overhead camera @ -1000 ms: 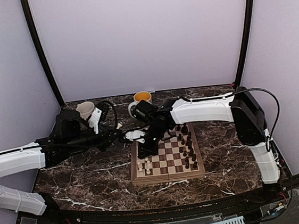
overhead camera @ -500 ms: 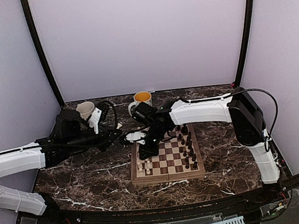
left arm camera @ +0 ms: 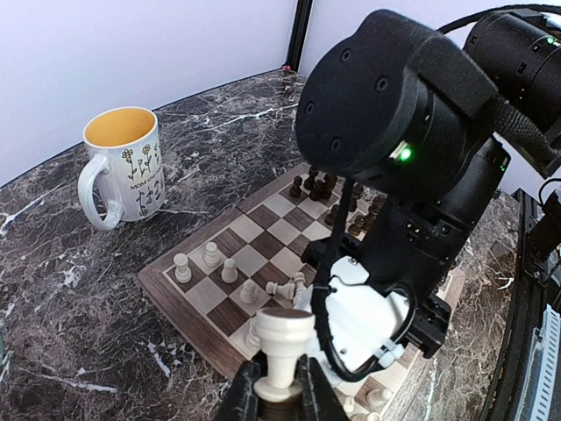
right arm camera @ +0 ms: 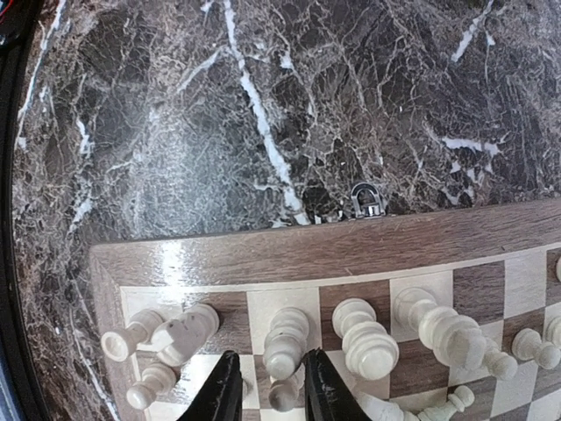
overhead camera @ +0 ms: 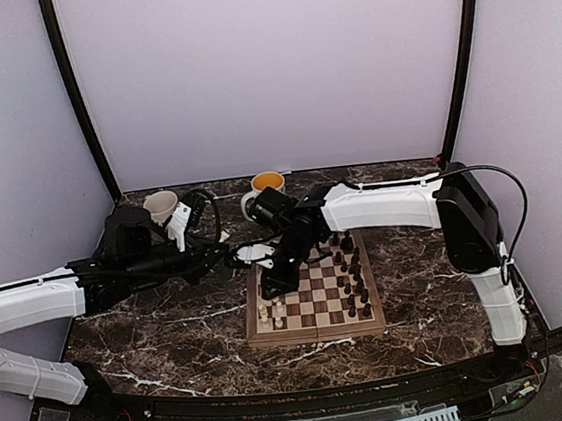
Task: Set up the chess pieces on the board
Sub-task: Place the bishop on f1, then pass from the left arm to the right
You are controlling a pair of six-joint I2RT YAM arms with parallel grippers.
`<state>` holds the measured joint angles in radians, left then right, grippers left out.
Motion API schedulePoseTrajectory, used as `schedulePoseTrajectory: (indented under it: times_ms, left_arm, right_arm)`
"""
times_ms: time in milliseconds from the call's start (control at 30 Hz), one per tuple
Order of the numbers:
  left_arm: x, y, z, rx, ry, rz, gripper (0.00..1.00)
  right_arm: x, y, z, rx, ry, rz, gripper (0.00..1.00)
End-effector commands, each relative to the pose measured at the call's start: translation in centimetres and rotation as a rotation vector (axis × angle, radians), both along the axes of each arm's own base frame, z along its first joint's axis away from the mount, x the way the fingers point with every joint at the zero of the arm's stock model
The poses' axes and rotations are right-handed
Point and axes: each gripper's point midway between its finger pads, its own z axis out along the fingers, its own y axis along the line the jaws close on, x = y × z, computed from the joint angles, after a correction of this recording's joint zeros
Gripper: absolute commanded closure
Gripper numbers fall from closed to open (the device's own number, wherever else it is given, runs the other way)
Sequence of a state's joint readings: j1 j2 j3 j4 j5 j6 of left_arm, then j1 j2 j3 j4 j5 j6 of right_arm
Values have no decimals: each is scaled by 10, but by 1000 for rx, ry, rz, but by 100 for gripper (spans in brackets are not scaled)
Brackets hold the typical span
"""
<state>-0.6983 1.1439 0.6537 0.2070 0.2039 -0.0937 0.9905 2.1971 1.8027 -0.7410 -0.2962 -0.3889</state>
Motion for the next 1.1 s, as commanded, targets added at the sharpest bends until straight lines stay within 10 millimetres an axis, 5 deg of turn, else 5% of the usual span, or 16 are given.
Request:
schedulePoseTrajectory:
  times_ms: [0,500,733,1067]
  left_arm:
    - [-1,0,17,-32,-27,0,95]
    - [13,-48,13,17,152,-158,95]
    - [6,-79,19,-56,195,-322,95]
    - [9,-93,27,-65,169,-369,94]
  right_arm:
    - [0,-1,59,116,-23,6,73]
    - [47,-86,170,431,-36,-42,63]
    - [40,-71,182,519,178,-84,61]
    - [46,-45,185,566,387,-102,58]
